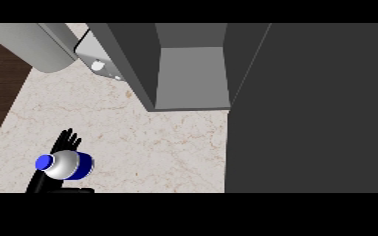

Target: Pick up the bottled water, place it into the cabinet and close the cabinet

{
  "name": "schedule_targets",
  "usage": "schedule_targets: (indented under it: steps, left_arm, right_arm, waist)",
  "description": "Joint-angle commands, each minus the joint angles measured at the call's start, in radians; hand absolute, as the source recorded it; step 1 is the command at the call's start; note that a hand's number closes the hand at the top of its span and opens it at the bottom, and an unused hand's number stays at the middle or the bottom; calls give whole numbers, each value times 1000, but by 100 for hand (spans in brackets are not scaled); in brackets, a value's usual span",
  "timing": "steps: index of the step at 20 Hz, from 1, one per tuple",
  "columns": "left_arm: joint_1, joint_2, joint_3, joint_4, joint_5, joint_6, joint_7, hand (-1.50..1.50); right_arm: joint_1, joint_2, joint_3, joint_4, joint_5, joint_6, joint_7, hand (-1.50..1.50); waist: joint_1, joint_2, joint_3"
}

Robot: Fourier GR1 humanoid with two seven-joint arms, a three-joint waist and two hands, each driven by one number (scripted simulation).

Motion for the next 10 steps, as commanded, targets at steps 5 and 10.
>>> schedule_targets:
  steps: [5,10]
  left_arm:
    - [-126,-6,35,161,66,-73,-85,150]
    - [-110,-20,16,194,77,-122,-136,150]
  right_arm:
    - [74,-27,6,-106,-26,19,6,-150]
    - [35,-16,1,-118,-30,-14,54,-150]
  waist:
    - [-10,-1,0]
    - [6,2,0]
